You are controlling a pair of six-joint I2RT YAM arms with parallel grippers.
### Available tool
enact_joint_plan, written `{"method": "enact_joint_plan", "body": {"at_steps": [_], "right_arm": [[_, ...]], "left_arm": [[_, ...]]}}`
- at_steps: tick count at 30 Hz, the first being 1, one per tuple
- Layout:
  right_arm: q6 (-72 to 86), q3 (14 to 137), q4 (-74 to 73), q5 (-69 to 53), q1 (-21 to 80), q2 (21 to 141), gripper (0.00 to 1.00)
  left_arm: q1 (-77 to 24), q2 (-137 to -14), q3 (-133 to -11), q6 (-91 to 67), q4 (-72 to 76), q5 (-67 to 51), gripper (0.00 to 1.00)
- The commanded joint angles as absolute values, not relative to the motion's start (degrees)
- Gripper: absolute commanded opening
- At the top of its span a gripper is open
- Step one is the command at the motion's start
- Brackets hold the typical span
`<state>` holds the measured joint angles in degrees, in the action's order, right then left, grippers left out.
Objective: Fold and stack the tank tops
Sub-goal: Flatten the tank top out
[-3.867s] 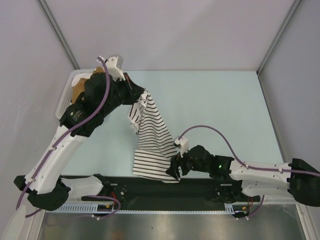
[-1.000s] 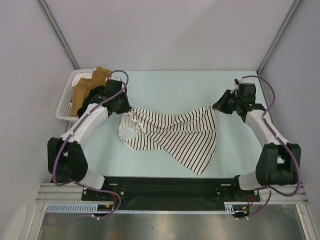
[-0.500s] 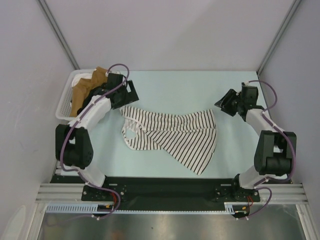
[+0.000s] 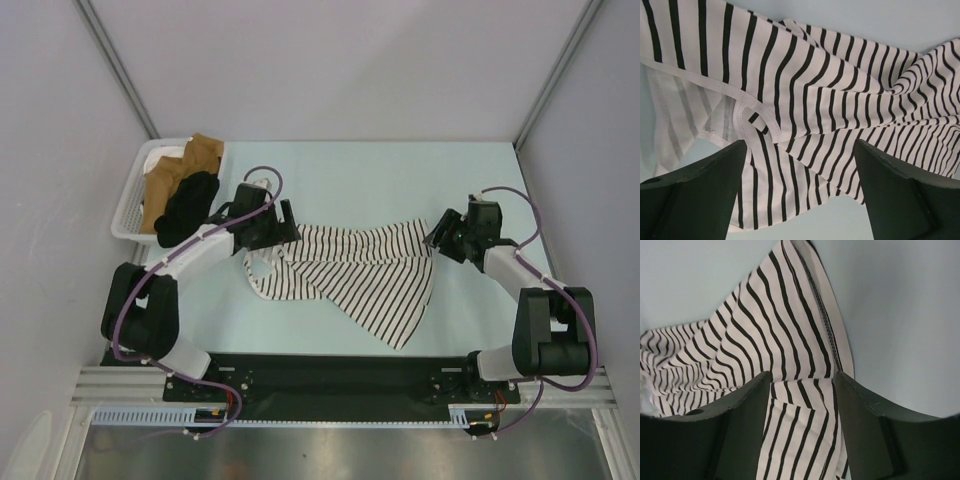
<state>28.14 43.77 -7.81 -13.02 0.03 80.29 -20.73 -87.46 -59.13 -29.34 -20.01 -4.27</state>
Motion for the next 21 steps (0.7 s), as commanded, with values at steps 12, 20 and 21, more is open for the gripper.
{"method": "enact_joint_plan", "body": {"at_steps": [12,20,21], "right_arm": [[26.63,41.66,-4.40,-6.86,3.25,83.32,0.51],[27.24,43.24,-2.38,-8.79,3.43,87.54,0.45],[27.25,43.33,-2.20,-9.05,3.43,87.54,0.37]], "left_arm": [[-21.01,-80.17,-47.48,-30.14,-6.52,-6.16,1.00],[-18.90,-79.01,-46.94,-32.17,-7.30,-4.98,1.00],[-18.90,-78.75,-45.63,-31.56,-4.68,-5.88,1.00]]}}
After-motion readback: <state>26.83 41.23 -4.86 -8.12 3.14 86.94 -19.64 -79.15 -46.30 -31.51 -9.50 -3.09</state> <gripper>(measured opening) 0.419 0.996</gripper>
